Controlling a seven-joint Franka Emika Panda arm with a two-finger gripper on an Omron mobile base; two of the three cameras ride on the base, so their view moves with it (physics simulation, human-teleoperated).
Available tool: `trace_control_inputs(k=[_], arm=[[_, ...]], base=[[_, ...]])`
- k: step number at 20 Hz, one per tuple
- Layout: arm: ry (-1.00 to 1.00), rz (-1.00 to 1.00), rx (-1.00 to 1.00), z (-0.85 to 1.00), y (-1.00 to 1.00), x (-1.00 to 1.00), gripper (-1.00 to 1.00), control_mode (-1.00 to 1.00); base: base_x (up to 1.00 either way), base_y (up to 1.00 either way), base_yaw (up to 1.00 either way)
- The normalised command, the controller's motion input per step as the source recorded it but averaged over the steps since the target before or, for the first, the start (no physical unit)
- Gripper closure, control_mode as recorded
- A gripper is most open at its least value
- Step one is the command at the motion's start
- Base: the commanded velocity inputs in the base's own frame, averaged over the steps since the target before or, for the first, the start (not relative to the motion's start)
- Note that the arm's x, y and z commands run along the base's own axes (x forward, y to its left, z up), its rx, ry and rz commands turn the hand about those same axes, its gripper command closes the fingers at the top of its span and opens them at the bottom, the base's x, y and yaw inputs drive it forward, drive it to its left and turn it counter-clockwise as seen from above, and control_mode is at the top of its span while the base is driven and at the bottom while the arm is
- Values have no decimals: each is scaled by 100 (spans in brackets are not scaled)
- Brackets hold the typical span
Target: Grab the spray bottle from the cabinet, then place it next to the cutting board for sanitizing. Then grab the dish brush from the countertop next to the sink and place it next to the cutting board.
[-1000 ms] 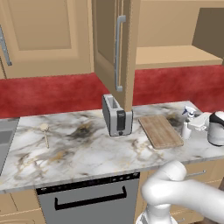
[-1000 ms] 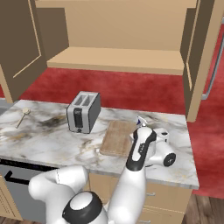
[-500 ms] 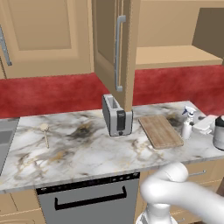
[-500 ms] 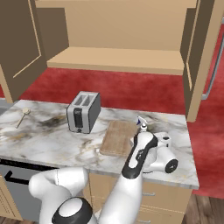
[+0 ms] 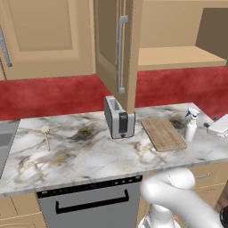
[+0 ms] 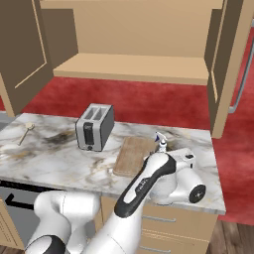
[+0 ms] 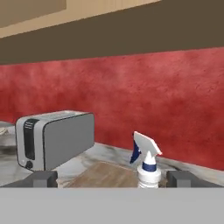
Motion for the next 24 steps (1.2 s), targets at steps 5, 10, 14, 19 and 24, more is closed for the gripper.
trace_control_inputs(k=[5,10,14,19,24], arm=[[4,0,-1,97,27,-54,-100,-100],[9,0,-2,83,38,-55,-100,-100],[10,-1,0,82,26,-60,-100,-100],[16,-12,1,59,23,-75,-100,-100],[8,-21,13,32,47,-82,-100,-100]], base=[[0,0,0],[0,0,0],[0,0,0],[0,0,0],[0,0,0]])
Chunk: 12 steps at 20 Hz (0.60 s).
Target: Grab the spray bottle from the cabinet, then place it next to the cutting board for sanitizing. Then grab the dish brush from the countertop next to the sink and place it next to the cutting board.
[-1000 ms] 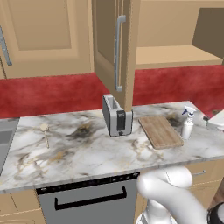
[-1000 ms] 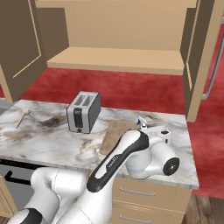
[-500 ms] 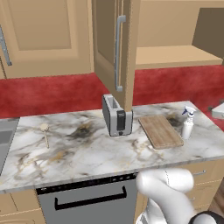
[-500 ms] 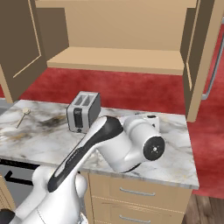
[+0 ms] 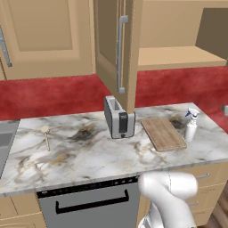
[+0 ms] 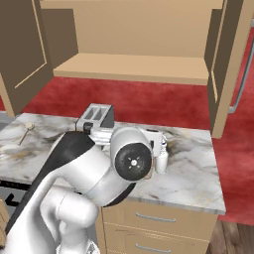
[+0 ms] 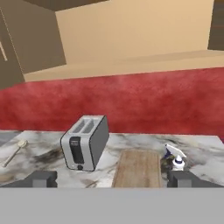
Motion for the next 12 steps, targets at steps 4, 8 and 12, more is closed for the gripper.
trace_control_inputs(k=[4,8,12], arm=[[2,-21,18,10,79,-74,-100,-100],[0,-16,10,1,98,-57,-100,-100],[0,-6,0,0,100,-28,-100,-100]], base=[[0,0,0],[0,0,0],[0,0,0]])
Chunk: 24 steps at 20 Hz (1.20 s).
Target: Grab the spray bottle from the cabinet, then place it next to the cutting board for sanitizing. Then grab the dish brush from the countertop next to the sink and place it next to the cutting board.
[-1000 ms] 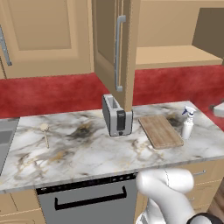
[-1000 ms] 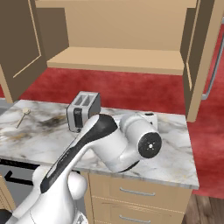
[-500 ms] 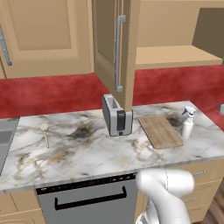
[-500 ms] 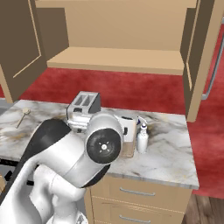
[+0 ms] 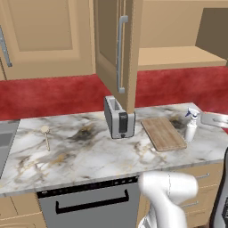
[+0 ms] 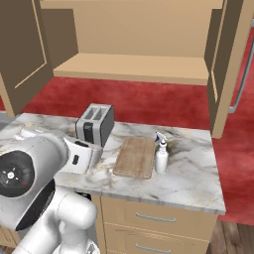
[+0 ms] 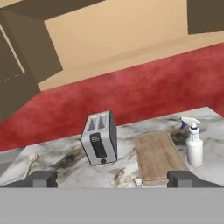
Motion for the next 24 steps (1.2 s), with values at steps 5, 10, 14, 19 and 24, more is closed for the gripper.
trace_control_inputs(k=[5,10,14,19,24], arm=[[0,0,-6,18,100,0,-100,-100],[0,0,-5,19,100,-11,-100,-100],[1,0,0,5,100,-10,-100,-100],[10,0,0,0,100,6,-100,-100],[18,0,3,0,100,32,-100,-100]], base=[[0,0,0],[0,0,0],[0,0,0],[0,0,0],[0,0,0]])
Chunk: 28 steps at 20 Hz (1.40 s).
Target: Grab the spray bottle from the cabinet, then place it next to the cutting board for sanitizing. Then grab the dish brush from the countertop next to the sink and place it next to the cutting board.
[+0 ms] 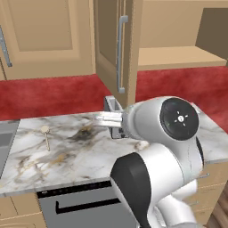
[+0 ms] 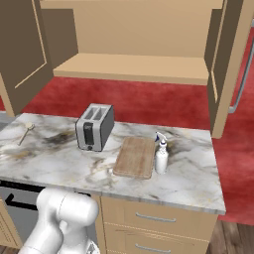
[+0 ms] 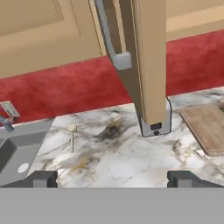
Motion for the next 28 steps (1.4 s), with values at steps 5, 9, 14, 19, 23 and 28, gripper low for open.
trace_control_inputs(k=[5,9,14,19,23,28], arm=[[28,1,7,-3,92,46,-100,-100],[26,1,9,-26,62,64,-100,-100],[7,3,6,-61,47,59,-100,-100],[1,0,0,-65,49,69,-100,-100],[4,0,0,-39,27,72,-100,-100],[14,0,0,-39,25,87,-100,-100]], base=[[0,0,0],[0,0,0],[0,0,0],[0,0,0],[0,0,0],[0,0,0]])
